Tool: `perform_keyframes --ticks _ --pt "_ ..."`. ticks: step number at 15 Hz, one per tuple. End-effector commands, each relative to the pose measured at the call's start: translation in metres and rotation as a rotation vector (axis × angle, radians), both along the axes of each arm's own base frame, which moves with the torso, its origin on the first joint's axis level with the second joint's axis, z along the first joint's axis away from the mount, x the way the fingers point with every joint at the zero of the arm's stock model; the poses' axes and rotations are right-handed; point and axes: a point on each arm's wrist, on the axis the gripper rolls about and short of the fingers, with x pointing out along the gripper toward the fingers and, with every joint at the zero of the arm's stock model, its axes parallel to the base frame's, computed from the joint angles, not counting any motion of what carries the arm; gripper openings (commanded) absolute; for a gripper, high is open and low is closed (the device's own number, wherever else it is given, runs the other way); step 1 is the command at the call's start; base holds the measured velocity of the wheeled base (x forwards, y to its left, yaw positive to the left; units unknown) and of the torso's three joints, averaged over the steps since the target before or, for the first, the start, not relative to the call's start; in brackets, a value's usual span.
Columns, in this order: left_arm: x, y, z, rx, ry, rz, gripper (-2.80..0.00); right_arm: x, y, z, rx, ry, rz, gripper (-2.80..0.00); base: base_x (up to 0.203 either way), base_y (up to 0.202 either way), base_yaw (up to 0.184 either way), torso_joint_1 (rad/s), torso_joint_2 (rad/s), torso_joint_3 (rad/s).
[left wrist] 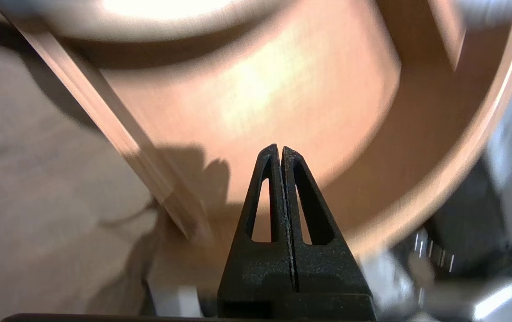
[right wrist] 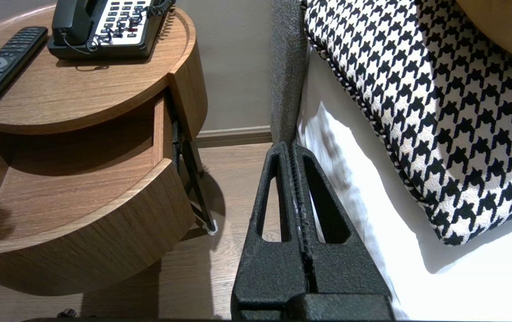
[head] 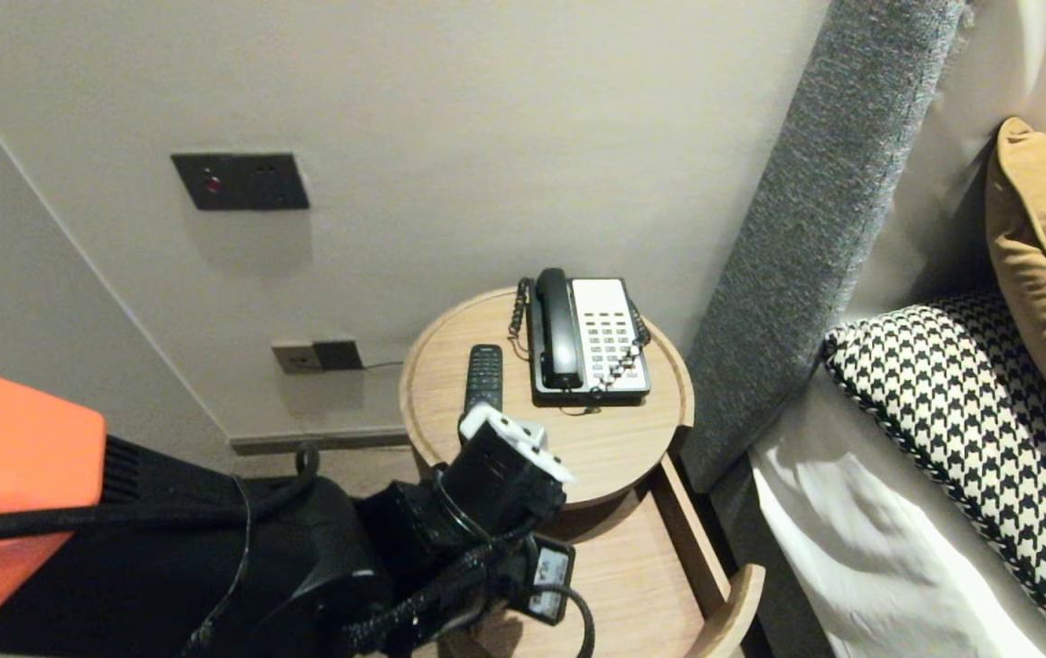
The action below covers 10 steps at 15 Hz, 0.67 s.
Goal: Open the nightstand drawer, then put the remote controls on the table in the drawer one by one
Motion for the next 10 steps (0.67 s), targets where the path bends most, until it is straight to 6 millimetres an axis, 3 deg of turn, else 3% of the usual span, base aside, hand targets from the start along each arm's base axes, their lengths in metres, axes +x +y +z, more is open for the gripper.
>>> perform_keyframes --ticks 1,5,10 --pt "0.018 0.006 0.022 -0.057 -0.052 0.050 -2.80 0.003 0.000 -0.011 0.000 0.039 0.000 -2.80 0.000 0.000 0.000 0.000 0.00 0.000" --pt "0.063 0.027 0.044 -0.096 -0.124 0.165 -2.80 0.003 0.000 -0.011 0.000 0.039 0.000 -2.80 0.000 0.000 0.000 0.000 0.00 0.000" --pt "0.106 0.042 0.033 -0.078 -0.143 0.263 -2.80 0.003 0.000 -0.011 0.000 0.039 0.000 -2.80 0.000 0.000 0.000 0.000 0.00 0.000"
